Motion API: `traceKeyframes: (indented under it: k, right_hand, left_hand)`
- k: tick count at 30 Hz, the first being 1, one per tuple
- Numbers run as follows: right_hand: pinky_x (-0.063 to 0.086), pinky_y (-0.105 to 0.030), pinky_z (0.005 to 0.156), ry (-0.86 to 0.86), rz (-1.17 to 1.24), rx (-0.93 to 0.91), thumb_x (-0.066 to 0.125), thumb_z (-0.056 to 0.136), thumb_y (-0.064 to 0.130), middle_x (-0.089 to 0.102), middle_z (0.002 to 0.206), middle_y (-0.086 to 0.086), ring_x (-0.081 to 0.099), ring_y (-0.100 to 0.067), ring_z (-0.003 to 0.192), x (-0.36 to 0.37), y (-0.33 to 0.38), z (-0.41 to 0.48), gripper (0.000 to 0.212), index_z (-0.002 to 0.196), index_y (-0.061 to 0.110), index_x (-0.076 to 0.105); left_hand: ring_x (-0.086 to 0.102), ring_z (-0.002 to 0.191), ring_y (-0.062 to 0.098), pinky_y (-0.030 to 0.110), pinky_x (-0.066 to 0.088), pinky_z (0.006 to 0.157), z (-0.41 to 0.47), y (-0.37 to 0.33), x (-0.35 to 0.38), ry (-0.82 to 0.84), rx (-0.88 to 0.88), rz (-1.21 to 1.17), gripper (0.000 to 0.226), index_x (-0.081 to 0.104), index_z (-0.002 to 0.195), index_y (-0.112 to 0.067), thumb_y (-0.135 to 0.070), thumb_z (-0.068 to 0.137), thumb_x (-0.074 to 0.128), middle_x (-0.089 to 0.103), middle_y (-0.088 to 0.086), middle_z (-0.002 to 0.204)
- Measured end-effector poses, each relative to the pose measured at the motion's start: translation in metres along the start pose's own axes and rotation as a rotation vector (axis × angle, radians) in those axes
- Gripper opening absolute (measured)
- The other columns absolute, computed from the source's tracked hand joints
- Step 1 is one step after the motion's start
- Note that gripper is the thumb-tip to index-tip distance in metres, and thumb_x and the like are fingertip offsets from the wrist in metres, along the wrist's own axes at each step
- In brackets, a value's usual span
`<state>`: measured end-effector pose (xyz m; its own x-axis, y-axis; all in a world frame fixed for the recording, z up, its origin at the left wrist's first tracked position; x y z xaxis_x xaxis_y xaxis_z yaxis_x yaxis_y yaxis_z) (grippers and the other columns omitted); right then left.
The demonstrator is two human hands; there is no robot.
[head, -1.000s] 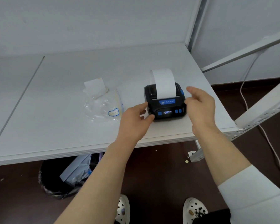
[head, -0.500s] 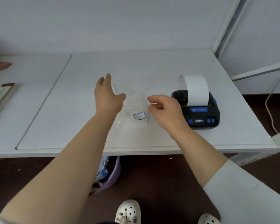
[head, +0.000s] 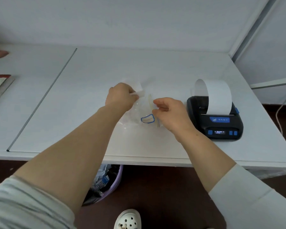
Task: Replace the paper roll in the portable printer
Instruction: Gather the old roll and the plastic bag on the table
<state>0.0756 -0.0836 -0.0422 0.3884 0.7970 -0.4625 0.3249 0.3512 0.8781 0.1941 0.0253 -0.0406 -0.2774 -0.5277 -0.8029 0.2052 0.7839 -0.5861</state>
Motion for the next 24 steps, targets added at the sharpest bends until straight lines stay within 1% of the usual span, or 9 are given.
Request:
traceKeyframes:
  k: [3,7,9,12,14,16,19,22,24]
  right_hand:
    - [0.044,-0.032,0.101,0.0,-0.022,0.004,0.057,0.084,0.006,0.061,0.125,-0.004,0.057,-0.017,0.113,-0.001,-0.004,0.001,0.038,0.121,0.012,0.059]
    - [0.043,-0.024,0.095,-0.11,0.02,-0.058,0.052,0.087,0.006,0.063,0.121,-0.001,0.057,-0.014,0.108,-0.01,0.0,-0.004,0.033,0.118,0.012,0.062]
    - [0.048,-0.025,0.091,-0.173,0.158,-0.077,0.052,0.089,0.009,0.067,0.109,0.001,0.06,-0.012,0.099,-0.015,0.009,-0.009,0.025,0.11,0.013,0.065]
    - [0.058,-0.032,0.076,-0.091,0.522,0.119,0.057,0.089,0.027,0.066,0.095,-0.005,0.068,-0.021,0.083,-0.016,0.026,-0.016,0.01,0.089,0.018,0.061]
    - [0.059,-0.035,0.072,0.02,0.702,0.266,0.06,0.085,0.04,0.066,0.1,-0.013,0.071,-0.026,0.081,-0.016,0.032,-0.02,0.023,0.091,0.018,0.056]
    - [0.06,-0.036,0.074,0.068,0.747,0.277,0.065,0.082,0.032,0.067,0.099,-0.017,0.072,-0.028,0.079,-0.015,0.036,-0.025,0.026,0.095,0.011,0.06]
    - [0.059,-0.038,0.079,-0.007,0.566,0.158,0.061,0.078,-0.002,0.07,0.101,-0.018,0.071,-0.03,0.084,-0.018,0.035,-0.033,0.021,0.096,0.007,0.067]
    - [0.056,-0.044,0.087,-0.012,0.455,0.12,0.061,0.075,-0.008,0.072,0.099,-0.015,0.068,-0.03,0.095,-0.019,0.032,-0.041,0.028,0.09,0.015,0.068]
    - [0.056,-0.041,0.085,0.06,0.416,0.091,0.065,0.076,-0.006,0.071,0.098,-0.01,0.068,-0.026,0.094,-0.019,0.035,-0.045,0.031,0.1,0.012,0.068]
  left_hand:
    - [0.047,0.067,0.027,0.026,0.035,0.058,-0.001,0.003,-0.005,-0.083,-0.031,-0.194,0.017,0.058,0.071,-0.013,-0.021,0.086,0.057,0.048,0.006,0.06]
    - [0.049,0.074,0.022,0.026,0.036,0.064,-0.016,0.004,-0.027,-0.399,0.048,-0.34,0.02,0.064,0.094,-0.008,-0.022,0.091,0.051,0.056,0.001,0.079]
    - [0.053,0.071,0.02,0.029,0.043,0.064,-0.032,0.002,-0.034,-0.467,0.14,-0.455,0.018,0.063,0.098,-0.01,-0.02,0.092,0.05,0.057,-0.002,0.082]
    - [0.052,0.062,0.003,0.014,0.041,0.059,-0.065,-0.009,-0.033,-0.446,0.245,-0.5,0.014,0.065,0.094,-0.013,-0.012,0.089,0.052,0.059,-0.011,0.073]
    - [0.055,0.061,-0.007,0.004,0.038,0.06,-0.087,-0.015,-0.028,-0.382,0.319,-0.526,0.017,0.067,0.092,-0.012,-0.004,0.087,0.054,0.061,-0.019,0.075]
    - [0.06,0.068,-0.011,0.004,0.042,0.066,-0.106,-0.019,-0.022,-0.273,0.365,-0.572,0.02,0.069,0.09,-0.013,0.001,0.085,0.056,0.065,-0.018,0.081]
    - [0.06,0.071,-0.007,0.01,0.047,0.068,-0.126,-0.02,-0.018,-0.189,0.242,-0.755,0.024,0.068,0.096,-0.016,-0.006,0.078,0.054,0.067,-0.011,0.091]
    - [0.059,0.096,0.01,0.026,0.053,0.075,-0.125,-0.013,-0.019,-0.144,-0.09,-1.067,0.05,0.056,0.124,-0.009,-0.022,0.075,0.058,0.06,0.001,0.114]
    - [0.064,0.093,0.017,0.025,0.055,0.065,-0.124,-0.011,-0.019,-0.007,-0.263,-1.206,0.055,0.051,0.129,-0.003,-0.02,0.079,0.067,0.064,0.008,0.116]
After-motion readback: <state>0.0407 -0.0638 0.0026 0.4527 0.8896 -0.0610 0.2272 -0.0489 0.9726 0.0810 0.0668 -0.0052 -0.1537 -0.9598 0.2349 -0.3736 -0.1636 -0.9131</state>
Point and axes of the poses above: each hand's wrist, its own z-axis towards the middle knuckle, its own x-axis out of the palm, y = z × x, the point moved 3 cm from there along z, towards the middle knuckle
